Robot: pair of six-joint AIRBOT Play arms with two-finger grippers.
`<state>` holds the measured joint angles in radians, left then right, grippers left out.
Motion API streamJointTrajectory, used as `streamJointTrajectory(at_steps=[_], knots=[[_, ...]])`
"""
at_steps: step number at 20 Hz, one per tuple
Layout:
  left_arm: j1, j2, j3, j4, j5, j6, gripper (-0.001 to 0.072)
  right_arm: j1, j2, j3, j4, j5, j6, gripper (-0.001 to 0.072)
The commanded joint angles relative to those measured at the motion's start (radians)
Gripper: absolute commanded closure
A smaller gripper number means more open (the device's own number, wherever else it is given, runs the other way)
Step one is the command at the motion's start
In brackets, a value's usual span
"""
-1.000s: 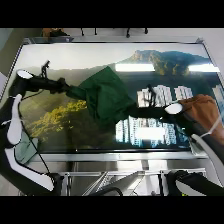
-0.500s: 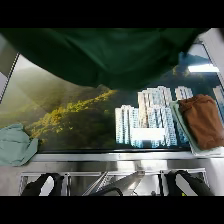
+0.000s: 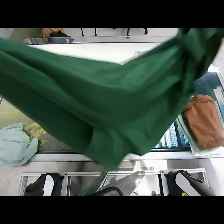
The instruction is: Fold the shirts.
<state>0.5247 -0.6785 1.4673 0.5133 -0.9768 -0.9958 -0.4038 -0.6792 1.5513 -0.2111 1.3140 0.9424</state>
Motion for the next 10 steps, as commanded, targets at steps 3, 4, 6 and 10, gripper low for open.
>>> streamJointTrajectory(at_steps=[3, 4, 6, 10], knots=[[-0.175, -0.277, -0.3, 0.021, -0.188, 0.06, 0.0697, 0.154, -0.192, -0.475, -0.015, -0.055, -0.106, 0.0692], [-0.227, -0.333, -0.355, 0.04, -0.172, 0.08, 0.0697, 0.181, -0.24, -0.552, -0.015, -0.107, -0.135, 0.0691], [-0.335, -0.469, -0.463, 0.076, -0.048, 0.121, 0.0697, 0.212, -0.359, -0.651, -0.023, -0.226, -0.202, 0.0441], [-0.407, -0.723, -0.467, 0.079, 0.081, 0.127, 0.0694, 0.158, -0.521, -0.626, -0.039, -0.234, -0.225, 0.0299]])
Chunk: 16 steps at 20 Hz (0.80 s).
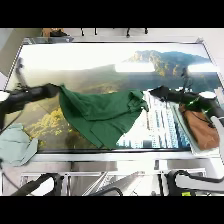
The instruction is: Fold the shirts.
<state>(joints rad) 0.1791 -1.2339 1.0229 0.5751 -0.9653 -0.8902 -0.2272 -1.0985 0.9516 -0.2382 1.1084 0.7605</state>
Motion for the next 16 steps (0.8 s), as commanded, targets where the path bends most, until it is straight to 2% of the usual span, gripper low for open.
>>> streamJointTrajectory(at_steps=[1, 3, 6, 7, 9, 12, 16], knots=[[-0.061, -0.211, 0.015, 0.017, 0.037, 0.021, 0.0694, -0.048, -0.095, -0.008, -0.014, 0.01, -0.043, 0.0298], [-0.06, -0.275, 0.1, 0.017, -0.052, 0.021, 0.0694, -0.097, -0.042, 0.0, -0.043, 0.095, -0.003, 0.0275], [-0.061, -0.325, 0.188, 0.017, -0.142, 0.017, 0.0694, -0.06, 0.049, -0.04, -0.348, 0.13, 0.223, 0.0269], [-0.061, -0.336, 0.208, 0.018, -0.164, 0.017, 0.0693, -0.024, 0.074, -0.081, -0.399, 0.129, 0.26, 0.0268], [-0.061, -0.352, 0.237, 0.018, -0.189, -0.003, 0.0693, 0.068, 0.105, -0.187, -0.409, 0.079, 0.277, 0.0267], [-0.061, -0.358, 0.246, 0.037, -0.192, -0.013, 0.0693, 0.212, 0.09, -0.29, -0.401, -0.095, 0.277, 0.0267], [-0.06, -0.358, 0.247, 0.037, -0.192, -0.013, 0.0693, 0.328, 0.014, -0.292, -0.257, -0.247, 0.212, 0.0269]])
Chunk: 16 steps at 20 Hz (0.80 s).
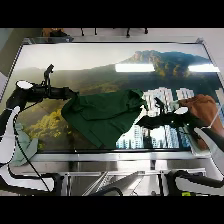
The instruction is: Fold the shirts.
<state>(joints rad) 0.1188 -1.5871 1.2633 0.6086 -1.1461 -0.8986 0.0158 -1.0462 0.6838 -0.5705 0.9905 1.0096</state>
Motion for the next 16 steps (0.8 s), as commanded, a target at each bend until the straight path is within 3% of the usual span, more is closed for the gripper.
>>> streamJointTrajectory(at_steps=[1, 5, 6, 7, 8, 11, 16], knots=[[0.0, -0.005, 0.006, 0.003, -0.011, -0.004, 0.0693, 0.102, -0.062, -0.023, 0.117, -0.151, -0.061, 0.0269], [0.0, -0.005, 0.006, 0.003, -0.004, -0.003, 0.0693, 0.144, -0.164, 0.014, 0.268, -0.182, -0.169, 0.0283], [0.0, -0.005, 0.006, 0.003, -0.004, -0.003, 0.0693, 0.149, -0.18, 0.034, 0.286, -0.178, -0.177, 0.0377], [0.0, -0.005, 0.006, 0.003, -0.006, -0.003, 0.0693, 0.15, -0.187, 0.061, 0.296, -0.15, -0.197, 0.057], [0.003, -0.002, 0.008, 0.002, -0.014, -0.003, 0.0694, 0.148, -0.183, 0.095, 0.309, -0.087, -0.22, 0.0693], [0.036, 0.088, 0.077, -0.001, -0.081, -0.036, 0.07, 0.14, -0.059, 0.276, 0.305, 0.066, -0.198, 0.0693], [0.135, 0.415, 0.566, -0.001, -0.097, -0.15, 0.0699, -0.023, 0.186, 0.93, 0.299, 0.064, -0.193, 0.0694]])
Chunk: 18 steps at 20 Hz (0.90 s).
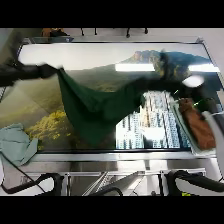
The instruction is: Fold the shirts.
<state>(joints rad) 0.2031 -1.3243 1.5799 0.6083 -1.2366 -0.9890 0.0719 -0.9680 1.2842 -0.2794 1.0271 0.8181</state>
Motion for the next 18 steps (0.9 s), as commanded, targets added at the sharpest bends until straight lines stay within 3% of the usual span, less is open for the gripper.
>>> streamJointTrajectory(at_steps=[1, 3, 5, 10, 14, 16, 18], knots=[[0.079, 0.201, 0.39, 0.001, 0.009, -0.071, 0.0699, -0.121, 0.128, 0.475, -0.009, 0.021, -0.003, 0.0694], [0.155, 0.277, 0.615, 0.002, 0.059, -0.095, 0.0699, -0.207, 0.156, 0.737, -0.069, -0.001, 0.011, 0.0693], [0.267, 0.381, 0.675, 0.002, 0.129, -0.116, 0.0699, -0.275, 0.177, 0.891, -0.13, -0.026, 0.045, 0.0694], [0.468, 0.585, 0.449, -0.031, 0.209, -0.081, 0.0699, -0.359, 0.203, 0.92, -0.151, -0.036, 0.045, 0.0694], [0.383, 0.469, 0.309, -0.124, 0.093, -0.047, 0.0698, -0.399, 0.077, 0.825, -0.02, 0.107, 0.045, 0.0694], [0.244, 0.351, 0.244, -0.117, 0.06, 0.004, 0.0698, -0.37, -0.005, 0.682, 0.025, 0.132, 0.019, 0.0694], [0.079, 0.201, 0.165, -0.029, 0.079, 0.047, 0.0697, -0.314, -0.097, 0.542, -0.058, 0.114, 0.0, 0.0694]])
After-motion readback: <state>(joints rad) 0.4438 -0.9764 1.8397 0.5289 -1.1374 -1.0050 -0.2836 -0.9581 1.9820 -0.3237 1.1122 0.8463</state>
